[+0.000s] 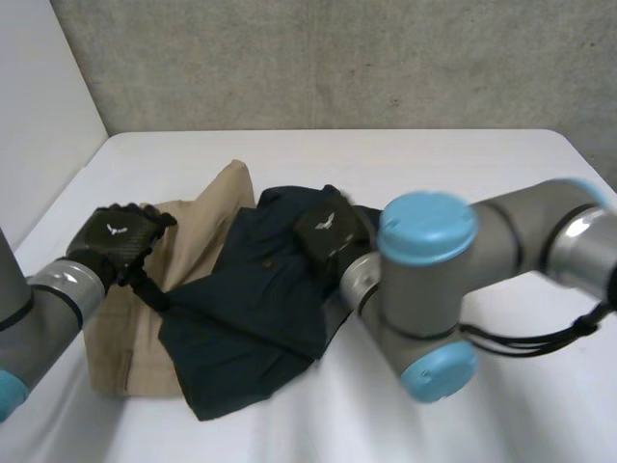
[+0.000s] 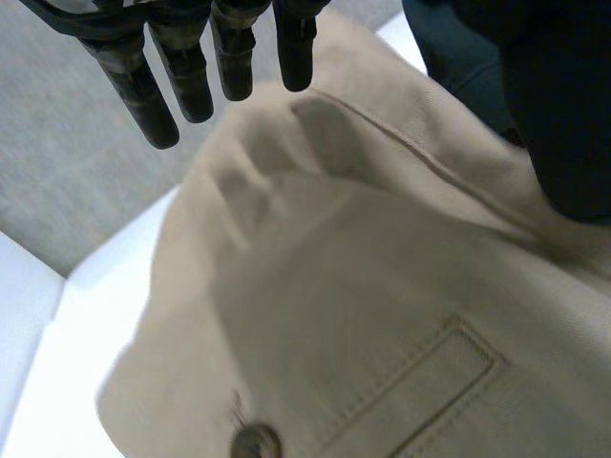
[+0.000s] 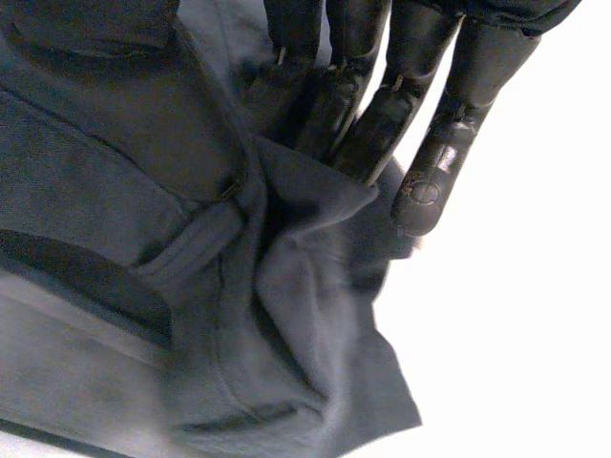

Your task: Fold the laundry.

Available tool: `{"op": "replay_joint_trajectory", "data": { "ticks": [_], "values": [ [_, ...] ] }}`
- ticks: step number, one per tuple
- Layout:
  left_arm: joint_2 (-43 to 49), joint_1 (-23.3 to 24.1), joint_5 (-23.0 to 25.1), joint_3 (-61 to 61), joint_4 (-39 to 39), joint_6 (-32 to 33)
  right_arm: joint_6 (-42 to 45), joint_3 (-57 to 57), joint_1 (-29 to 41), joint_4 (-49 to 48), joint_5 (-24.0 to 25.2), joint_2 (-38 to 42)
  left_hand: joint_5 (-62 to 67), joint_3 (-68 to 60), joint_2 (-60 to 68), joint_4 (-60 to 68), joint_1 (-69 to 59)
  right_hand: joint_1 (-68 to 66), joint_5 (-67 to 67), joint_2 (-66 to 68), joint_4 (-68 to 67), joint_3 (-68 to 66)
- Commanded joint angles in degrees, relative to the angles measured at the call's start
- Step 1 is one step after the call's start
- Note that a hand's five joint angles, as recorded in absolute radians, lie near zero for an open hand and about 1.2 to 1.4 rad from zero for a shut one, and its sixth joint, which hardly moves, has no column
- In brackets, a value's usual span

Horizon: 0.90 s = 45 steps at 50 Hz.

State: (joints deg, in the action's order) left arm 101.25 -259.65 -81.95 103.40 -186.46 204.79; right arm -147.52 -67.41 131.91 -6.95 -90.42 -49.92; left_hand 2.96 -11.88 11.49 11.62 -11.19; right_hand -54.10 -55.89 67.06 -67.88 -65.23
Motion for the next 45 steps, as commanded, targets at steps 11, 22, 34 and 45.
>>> {"op": "replay_joint_trajectory", "data": {
  "ticks": [11,22,34,45],
  "values": [
    [-7.91,-0.42,8.91,-1.54,2.68,-15.38,10.76,-12.48,-9.48,0.28,0.33,-9.14,-2.96,1.88,-1.49,-1.62,1.19,-25.90,-14.11,12.94,-12.12,-14.77],
    [1.05,-0.42,8.57,-2.59,0.31,-8.63,12.16,-19.59,-17.29,1.24,0.60,-19.24,-2.96,1.88,-1.49,-1.62,1.19,-25.90,-14.11,12.94,-12.12,-14.77],
    [15.02,3.62,7.95,-8.48,-1.27,6.06,15.24,-25.48,-23.89,1.24,5.87,-23.73,-2.96,1.88,-1.49,-1.62,1.19,-25.90,-14.11,12.94,-12.12,-14.77],
    [21.45,4.15,-9.87,-18.93,-4.96,10.80,15.06,-28.56,-23.98,0.71,7.54,-23.65,67.04,-68.12,68.51,68.38,-68.81,-25.90,-14.11,12.94,-12.12,-14.77]
  ]
}}
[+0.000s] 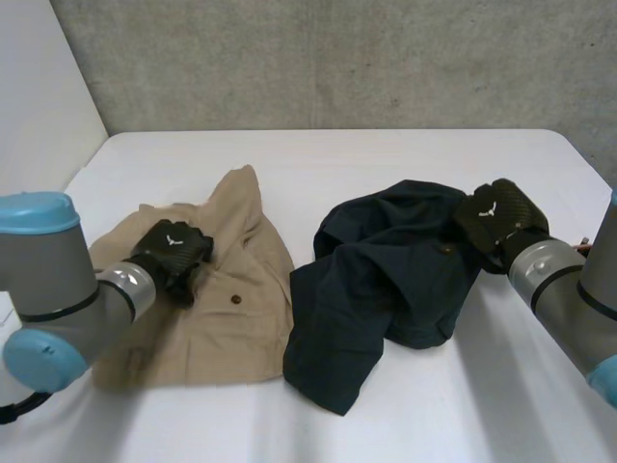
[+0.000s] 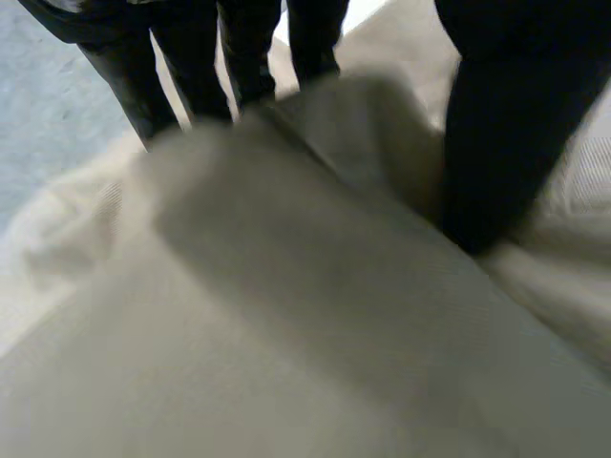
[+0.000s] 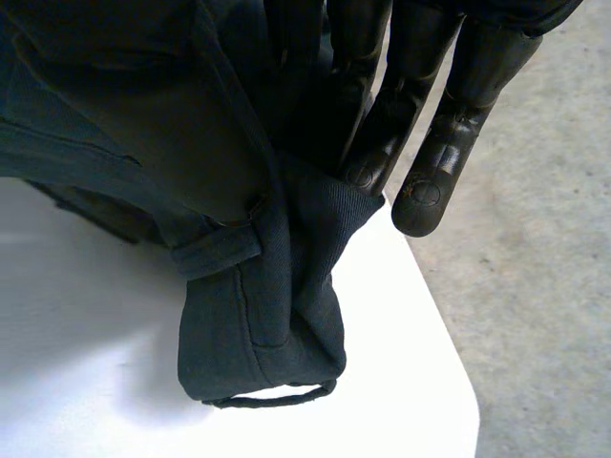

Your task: Fold the laundry.

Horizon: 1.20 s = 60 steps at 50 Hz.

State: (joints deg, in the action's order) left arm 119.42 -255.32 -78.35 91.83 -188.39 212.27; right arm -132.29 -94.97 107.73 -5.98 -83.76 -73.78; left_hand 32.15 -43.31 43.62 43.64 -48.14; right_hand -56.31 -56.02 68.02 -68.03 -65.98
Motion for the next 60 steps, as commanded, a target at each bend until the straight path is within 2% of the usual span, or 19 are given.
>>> {"op": "replay_joint_trajectory", "data": {
  "ticks": [1,2,4,11,17,23,24,25,27,36,43,48,52,55,56,60],
  "values": [
    [3.36,-0.36,-15.59,-8.41,-3.47,4.11,-0.16,-1.00,0.20,-0.35,0.88,0.22,37.85,-36.69,36.38,36.36,-31.86,-23.69,-13.98,11.98,-11.97,-14.02],
    [3.27,-0.79,-19.09,-10.33,-4.35,6.29,-0.16,-0.92,0.20,-0.35,0.97,0.22,37.85,-36.69,36.38,36.36,-31.86,-23.69,-13.98,11.98,-11.97,-14.02],
    [3.19,-1.67,-20.96,-12.54,-6.19,8.94,-0.25,-0.83,0.20,-0.35,0.97,0.22,37.85,-36.69,36.38,36.36,-31.86,-23.69,-13.98,11.98,-11.97,-14.02],
    [1.43,-8.70,-21.50,-20.54,-19.55,16.06,-0.43,-0.83,0.29,-0.35,0.88,0.22,37.85,-36.69,36.38,36.36,-31.86,-23.69,-13.98,11.98,-11.97,-14.02],
    [1.95,-10.55,-21.50,-25.02,-22.11,16.42,-0.60,-1.18,0.29,-0.35,0.88,0.13,37.85,-36.69,36.38,36.36,-31.86,-23.69,-13.98,11.98,-11.97,-14.02],
    [4.68,-10.20,-21.32,-23.54,-21.85,16.42,-0.69,-1.44,0.47,-0.35,0.88,0.13,37.85,-36.69,36.38,36.36,-31.86,-23.69,-13.98,11.98,-11.97,-14.02],
    [4.94,-10.03,-21.24,-22.93,-21.76,16.42,-0.69,-1.44,0.47,-0.35,0.88,0.13,26.39,-25.22,24.91,24.90,-20.39,-23.69,-13.98,11.98,-11.97,-14.02],
    [5.29,-9.76,-20.89,-21.35,-21.76,16.51,-0.69,-1.44,0.47,-0.35,0.88,0.13,-4.87,6.03,-6.35,-6.36,10.86,-23.69,-13.98,11.98,-11.97,-14.02],
    [5.47,-9.67,-20.36,-19.50,-21.85,16.77,-0.69,-1.53,0.47,-0.35,0.88,0.13,-29.31,30.47,-30.78,-30.80,35.30,-23.69,-13.98,11.98,-11.97,-14.02],
    [6.00,-7.92,-20.71,-15.54,-21.50,16.51,-0.78,-1.71,0.47,-0.35,0.79,0.04,-32.15,33.31,-33.62,-33.64,38.14,-23.69,-13.98,11.98,-11.97,-14.02],
    [2.14,-5.02,-20.44,-11.24,-17.29,15.28,-0.87,-1.71,0.38,-0.35,0.79,-1.19,-32.15,33.31,-33.62,-33.64,38.14,-23.69,-13.98,11.98,-11.97,-14.02],
    [-1.73,-0.02,-19.30,-7.72,-11.22,10.02,-1.56,-1.71,0.29,-0.26,0.79,-3.11,-32.15,33.31,-33.62,-33.64,38.14,-23.69,-13.98,11.98,-11.97,-14.02],
    [-3.84,5.95,-17.11,-4.74,-6.30,0.02,-2.79,-1.71,0.29,-0.26,0.97,-4.26,-32.15,33.31,-33.62,-33.64,38.14,-23.69,-13.98,11.98,-11.97,-14.02],
    [-3.93,8.86,-15.97,-3.94,-4.71,-5.53,-3.59,-1.71,0.29,-0.18,1.49,-4.70,-32.15,33.31,-33.62,-33.64,38.14,-23.69,-13.98,11.98,-11.97,-14.02],
    [-3.93,10.96,-15.18,-3.67,-3.93,-9.21,-3.94,-1.71,0.29,0.00,1.93,-4.88,-32.15,33.31,-33.62,-33.64,38.14,-23.69,-13.98,11.98,-11.97,-14.02],
    [-3.41,16.41,-12.81,-3.58,-2.34,-17.21,-4.64,-1.79,0.20,0.09,2.98,-4.97,-32.15,33.31,-33.62,-33.64,38.14,-23.69,-13.98,11.98,-11.97,-14.02]
  ]
}}
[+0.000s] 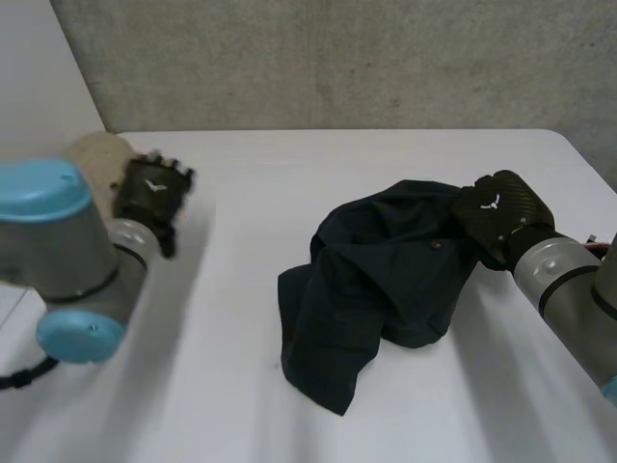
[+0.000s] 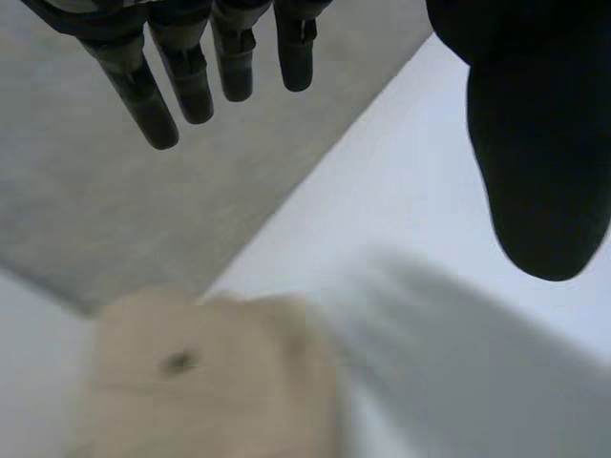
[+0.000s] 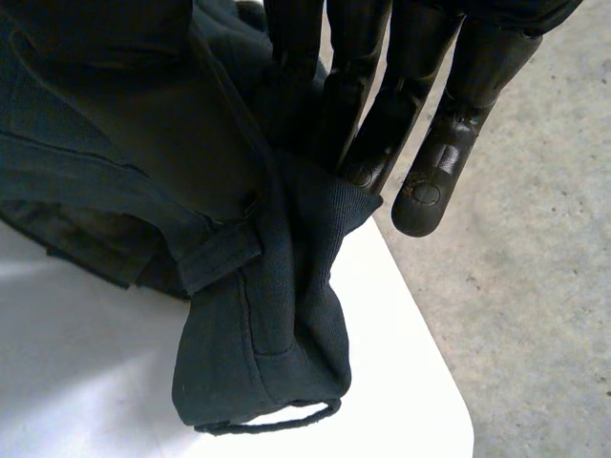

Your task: Fold the laundry.

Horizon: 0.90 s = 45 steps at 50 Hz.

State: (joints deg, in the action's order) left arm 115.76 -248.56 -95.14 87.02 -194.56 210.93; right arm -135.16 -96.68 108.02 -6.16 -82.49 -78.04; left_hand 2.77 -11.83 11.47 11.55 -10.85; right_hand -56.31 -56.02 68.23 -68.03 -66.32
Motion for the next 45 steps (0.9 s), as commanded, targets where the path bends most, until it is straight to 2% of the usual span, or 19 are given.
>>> {"op": "replay_joint_trajectory", "data": {
  "ticks": [1,8,12,13,14,15,16,17,21,24,28,30,33,34,38,41,45],
  "values": [
    [0.34,10.54,4.35,1.14,4.10,-17.38,-1.94,-0.17,-0.09,0.36,1.81,-0.71,-2.77,1.83,-1.47,-1.55,0.85,-23.69,-13.98,11.77,-11.97,-13.68],
    [0.60,14.59,5.58,-0.53,4.54,-25.91,-2.91,-0.26,-0.09,0.36,2.42,-1.76,-2.56,1.62,-1.26,-1.34,0.64,-23.69,-13.98,11.77,-11.97,-13.68],
    [2.01,17.57,5.58,-1.93,6.73,-28.03,-2.65,0.97,-0.70,0.36,2.43,-1.68,-0.38,-0.56,0.92,0.84,-1.54,-23.69,-13.98,11.77,-11.97,-13.68],
    [2.27,18.28,5.58,-2.37,7.52,-28.29,-2.21,1.41,-1.22,0.53,2.25,-1.59,-0.04,-0.90,1.26,1.18,-1.88,-14.76,-5.04,2.83,-3.03,-4.74],
    [2.54,18.98,5.50,-2.73,8.31,-28.56,-2.04,1.85,-1.75,0.62,1.99,-1.59,0.30,-1.24,1.60,1.52,-2.22,0.65,10.37,-12.58,12.38,10.67],
    [2.71,20.03,5.32,-3.43,10.23,-29.17,-1.86,2.72,-3.32,1.23,1.55,-1.59,0.80,-1.74,2.10,2.02,-2.72,31.45,41.16,-43.37,43.17,41.46],
    [2.71,20.39,5.23,-3.78,11.38,-29.52,-1.86,2.90,-4.21,1.67,1.46,-1.59,0.97,-1.91,2.27,2.20,-2.89,41.58,51.30,-53.50,53.31,51.60],
    [2.71,20.57,5.06,-3.96,12.27,-29.79,-2.03,3.17,-5.18,2.11,1.46,-1.68,1.31,-2.25,2.61,2.53,-3.23,46.31,56.02,-58.23,58.03,56.32],
    [1.93,20.75,4.62,-4.22,16.93,-32.95,-4.05,3.61,-8.61,5.19,1.72,-5.00,2.82,-3.76,4.13,4.05,-4.74,46.31,56.02,-58.23,58.03,56.32],
    [1.31,20.75,2.51,-4.05,19.04,-35.50,-9.83,3.87,-9.31,8.52,1.89,-11.24,2.82,-3.76,4.13,4.05,-4.74,46.31,56.02,-58.23,58.03,56.32],
    [-0.10,20.48,-2.32,-3.26,20.80,-37.08,-21.17,4.40,-11.42,14.23,3.30,-14.59,2.99,-3.93,4.29,4.22,-4.91,46.31,56.02,-58.23,58.03,56.32],
    [-0.62,20.48,-4.86,-2.47,21.41,-37.44,-26.96,3.70,-12.82,19.22,6.36,-15.12,2.99,-3.93,4.29,4.22,-4.91,46.31,56.02,-58.23,58.03,56.32],
    [-1.33,20.48,-6.28,-1.59,21.59,-37.52,-30.85,2.47,-13.45,23.99,10.41,-16.61,2.99,-3.93,4.29,4.22,-4.91,46.31,56.02,-58.23,58.03,56.32],
    [-1.76,20.48,-6.28,-0.89,21.76,-37.79,-32.25,0.55,-13.79,26.26,13.38,-17.40,3.66,-4.60,4.96,4.88,-5.58,44.56,54.28,-56.48,56.29,54.58],
    [-2.03,21.01,-6.19,0.17,22.55,-38.66,-32.97,-5.33,-14.50,28.13,19.55,-18.20,7.18,-8.12,8.48,8.41,-9.10,41.19,50.91,-53.12,52.92,51.21],
    [-2.12,21.45,-6.02,0.70,23.43,-39.54,-33.15,-10.34,-15.03,28.13,22.54,-18.38,11.89,-12.83,13.19,13.11,-13.81,37.32,47.04,-49.24,49.05,47.34],
    [-2.21,23.29,-5.76,1.05,25.02,-41.30,-33.94,-15.19,-16.08,26.30,23.52,-18.73,13.25,-14.19,14.55,14.48,-15.17,37.31,47.02,-49.23,49.04,47.32]
  ]
}}
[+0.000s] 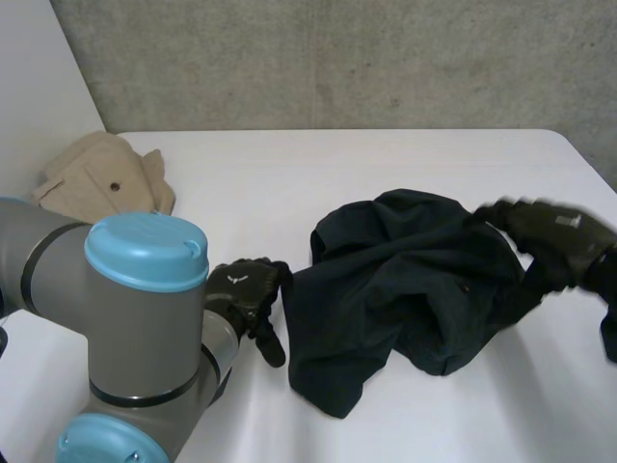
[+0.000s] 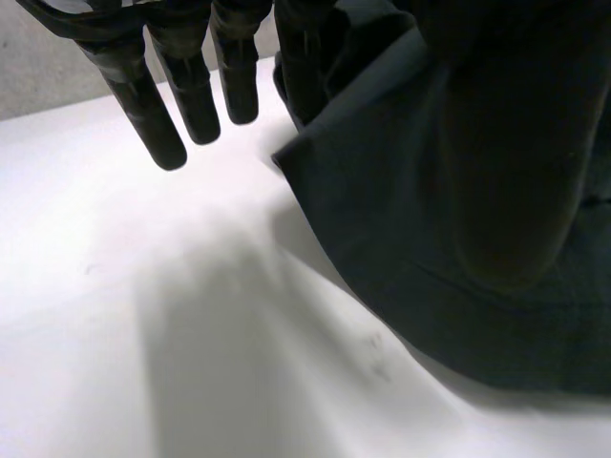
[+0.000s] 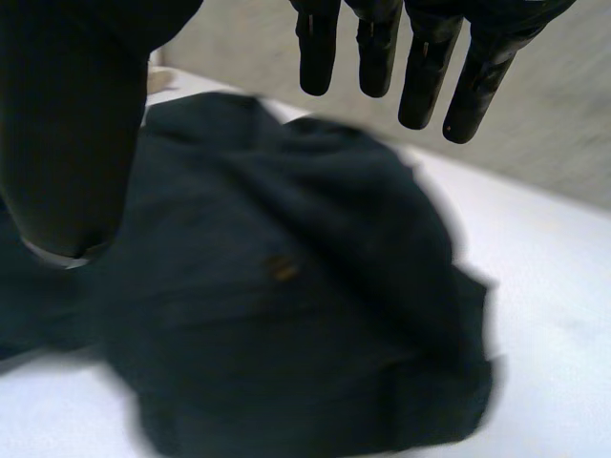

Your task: Fold the laundry.

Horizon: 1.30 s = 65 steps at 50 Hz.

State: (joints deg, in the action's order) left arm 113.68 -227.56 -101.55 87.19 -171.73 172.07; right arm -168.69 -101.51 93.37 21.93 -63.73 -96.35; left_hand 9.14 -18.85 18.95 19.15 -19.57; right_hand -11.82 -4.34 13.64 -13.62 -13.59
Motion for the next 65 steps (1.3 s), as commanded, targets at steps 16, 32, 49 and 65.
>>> {"op": "replay_joint_trajectory", "data": {
  "ticks": [16,32,49,65],
  "values": [
    [7.95,5.19,0.48,-6.14,1.83,-3.58,-14.21,-12.66,-0.65,-22.37,0.89,8.54,7.22,-7.51,7.41,7.21,-6.79,-7.17,-4.65,5.36,-5.38,-5.41],
    [12.88,4.67,-3.56,-11.86,-1.42,-2.27,-14.22,-6.61,12.10,-27.65,-9.92,19.63,60.86,-61.15,61.05,60.85,-60.42,-68.17,-65.65,66.36,-66.38,-66.41],
    [-26.90,-1.75,-6.29,-11.24,-7.20,17.93,10.75,29.04,6.83,-3.60,-4.30,-2.09,60.86,-61.15,61.05,60.85,-60.43,-68.18,-65.66,66.36,-66.38,-66.41],
    [-22.20,-3.67,-4.09,-12.74,-13.55,23.40,8.20,46.93,7.53,10.06,2.47,18.90,60.86,-61.15,61.05,60.85,-60.43,-68.18,-65.66,66.36,-66.38,-66.41]
  ]
}}
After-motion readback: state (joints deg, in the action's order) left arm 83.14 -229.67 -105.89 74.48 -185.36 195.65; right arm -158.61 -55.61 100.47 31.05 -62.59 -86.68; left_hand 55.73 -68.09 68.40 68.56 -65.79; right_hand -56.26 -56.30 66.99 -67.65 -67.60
